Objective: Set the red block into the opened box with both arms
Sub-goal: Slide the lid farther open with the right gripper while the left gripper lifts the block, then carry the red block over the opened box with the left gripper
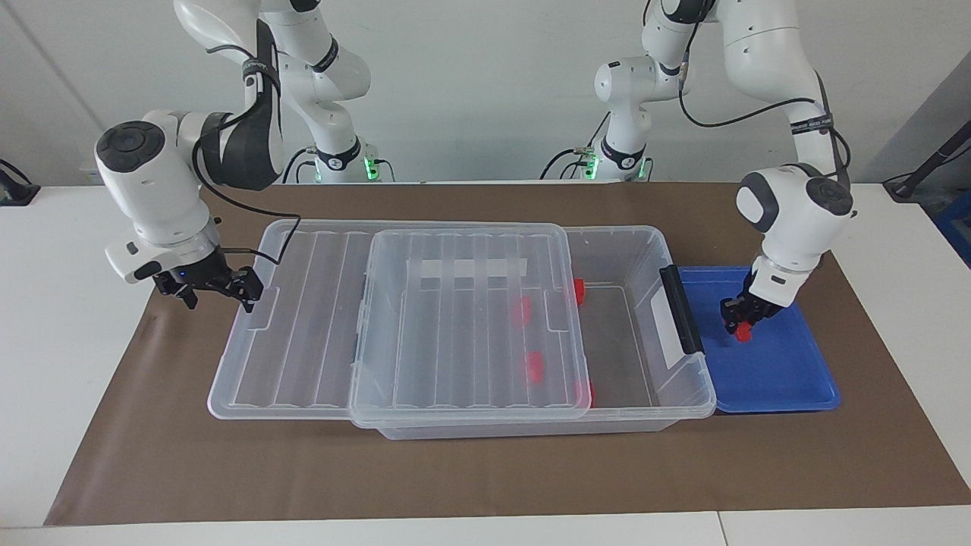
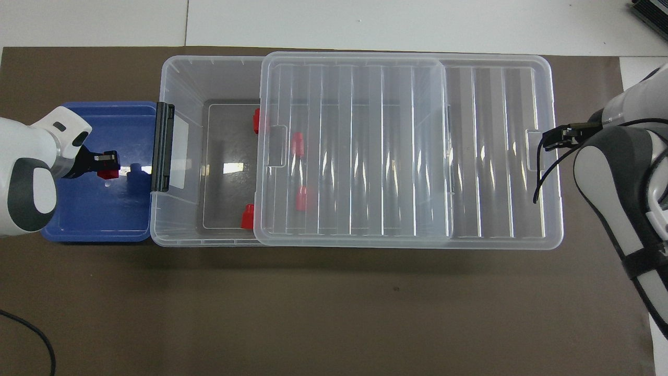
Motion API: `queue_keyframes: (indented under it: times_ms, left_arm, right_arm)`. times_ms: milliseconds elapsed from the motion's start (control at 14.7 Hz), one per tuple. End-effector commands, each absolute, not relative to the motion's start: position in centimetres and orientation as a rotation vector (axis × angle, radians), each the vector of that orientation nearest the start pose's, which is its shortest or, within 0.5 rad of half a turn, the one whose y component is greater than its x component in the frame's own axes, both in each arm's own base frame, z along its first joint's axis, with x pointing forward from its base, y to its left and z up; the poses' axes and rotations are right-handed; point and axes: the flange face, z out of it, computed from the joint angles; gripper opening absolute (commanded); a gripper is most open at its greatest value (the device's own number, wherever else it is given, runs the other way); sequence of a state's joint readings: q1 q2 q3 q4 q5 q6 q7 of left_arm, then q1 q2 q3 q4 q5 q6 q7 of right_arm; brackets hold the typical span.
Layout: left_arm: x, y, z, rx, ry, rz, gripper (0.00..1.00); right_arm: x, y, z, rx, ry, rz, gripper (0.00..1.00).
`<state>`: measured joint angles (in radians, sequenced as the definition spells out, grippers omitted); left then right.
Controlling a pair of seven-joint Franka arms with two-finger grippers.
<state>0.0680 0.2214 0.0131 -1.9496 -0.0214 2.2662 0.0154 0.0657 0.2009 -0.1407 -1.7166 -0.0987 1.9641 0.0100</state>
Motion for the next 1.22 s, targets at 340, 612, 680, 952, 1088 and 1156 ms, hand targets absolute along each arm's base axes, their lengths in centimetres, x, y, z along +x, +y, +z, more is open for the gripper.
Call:
queue_keyframes:
  times_ms: [340,612,680,952,1088,1156]
  left_arm:
    - [62.0,-1.4,53.1,-3.248,-0.374,-0.021,0.00]
    - [61.7,-6.4,55.4,-3.232,-0.702,-0.064,0.00]
    - [61.8,-7.6,55.8,-3.233,-0.785,-0.093,0.00]
    - [61.3,-11.9,55.2,-3.244,-0.821,-0.165,0.00]
    - [60.0,-15.7,53.1,-3.258,-0.717,-0.245,0.00]
    - [59.7,-16.9,51.7,-3.246,-0.667,-0.290,0.00]
  right_arm:
    - [59.9,-3.4,55.1,-3.205,0.067,-0.158,1.00]
    - [57.0,-3.7,59.9,-3.193,0.150,-0.130,1.00]
    - [56.2,-3.7,60.8,-3.189,0.182,-0.123,1.00]
    - [53.9,-3.9,62.1,-3.142,0.257,-0.019,1.00]
    - [53.8,-3.6,61.9,-3.140,0.252,-0.021,1.00]
    - [53.8,-3.2,61.9,-3.143,0.240,-0.017,1.00]
